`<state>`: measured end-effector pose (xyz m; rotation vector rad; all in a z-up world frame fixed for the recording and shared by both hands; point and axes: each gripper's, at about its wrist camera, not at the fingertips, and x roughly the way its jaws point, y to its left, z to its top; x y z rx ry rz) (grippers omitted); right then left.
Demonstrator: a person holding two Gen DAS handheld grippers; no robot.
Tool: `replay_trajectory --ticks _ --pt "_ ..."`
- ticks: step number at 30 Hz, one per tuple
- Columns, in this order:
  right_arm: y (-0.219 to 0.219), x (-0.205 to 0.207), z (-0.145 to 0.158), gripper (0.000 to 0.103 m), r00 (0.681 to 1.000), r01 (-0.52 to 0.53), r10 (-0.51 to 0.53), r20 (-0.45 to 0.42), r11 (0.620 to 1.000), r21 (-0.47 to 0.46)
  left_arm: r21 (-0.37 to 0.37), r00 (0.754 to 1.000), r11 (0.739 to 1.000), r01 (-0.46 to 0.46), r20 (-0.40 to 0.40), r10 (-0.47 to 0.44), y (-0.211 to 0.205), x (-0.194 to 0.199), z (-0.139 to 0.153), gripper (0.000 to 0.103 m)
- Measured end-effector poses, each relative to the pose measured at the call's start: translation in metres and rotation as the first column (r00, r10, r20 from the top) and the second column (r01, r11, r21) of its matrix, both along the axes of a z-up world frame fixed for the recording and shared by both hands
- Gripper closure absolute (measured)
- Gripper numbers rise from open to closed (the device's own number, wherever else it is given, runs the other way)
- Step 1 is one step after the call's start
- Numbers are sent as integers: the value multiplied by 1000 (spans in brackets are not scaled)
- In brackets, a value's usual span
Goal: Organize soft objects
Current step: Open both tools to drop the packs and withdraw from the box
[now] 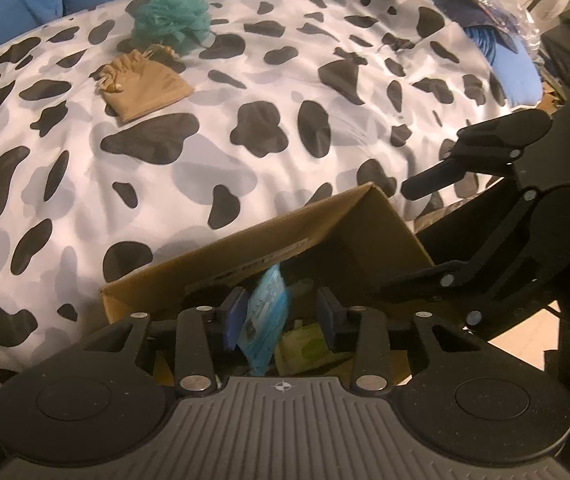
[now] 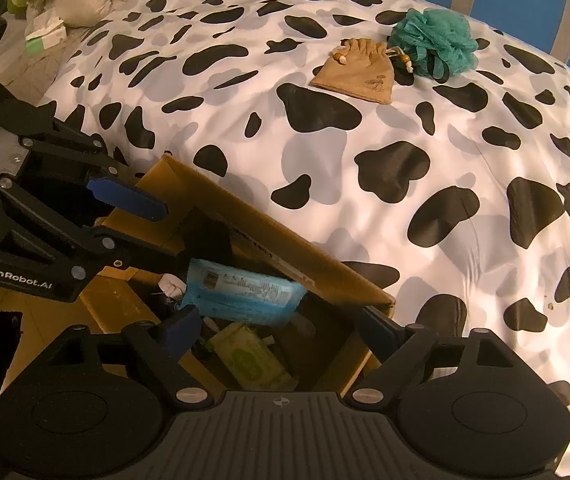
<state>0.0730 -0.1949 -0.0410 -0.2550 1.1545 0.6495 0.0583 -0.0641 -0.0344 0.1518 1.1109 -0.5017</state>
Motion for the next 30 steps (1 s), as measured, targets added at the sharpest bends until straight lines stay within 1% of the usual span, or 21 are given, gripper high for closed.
replay_trajectory --ticks 4,6,8,9,11,12,14,17,21,26,30 --pt "2 0 -2 14 1000 -6 6 -4 1000 -10 29 1000 999 -14 -11 15 1 1 -3 65" --pt "3 0 -2 13 1000 -10 10 -6 1000 -15 39 1000 999 -20 -19 21 2 2 -5 62" --pt "3 0 -3 11 1000 -13 13 -8 1000 -19 57 999 998 -24 -28 26 1 3 -7 53" --pt "3 0 -4 11 1000 -13 13 -9 1000 -22 66 999 998 -25 -30 27 1 3 -8 52" --pt "4 0 -5 10 1000 -13 13 -12 999 -34 81 999 996 -25 -36 28 1 4 -10 45" --pt "5 0 -6 9 1000 -13 12 -15 999 -41 86 999 996 -25 -38 28 1 4 -10 43" --pt "5 0 -8 5 1000 -15 14 -21 999 -51 103 998 994 -29 -43 33 0 4 -12 39" --pt "7 0 -10 2 1000 -21 20 -24 998 -66 140 997 989 -43 -53 51 1 6 -16 37" --pt "9 1 -14 2 999 -30 27 -37 995 -90 172 994 983 -68 -69 81 5 9 -20 32" --pt "12 1 -18 2 999 -36 32 -39 992 -122 176 993 981 -77 -74 92 8 11 -21 31" --pt "12 4 -17 2 1000 -23 21 -24 991 -130 179 994 981 -73 -72 87 7 11 -20 31"
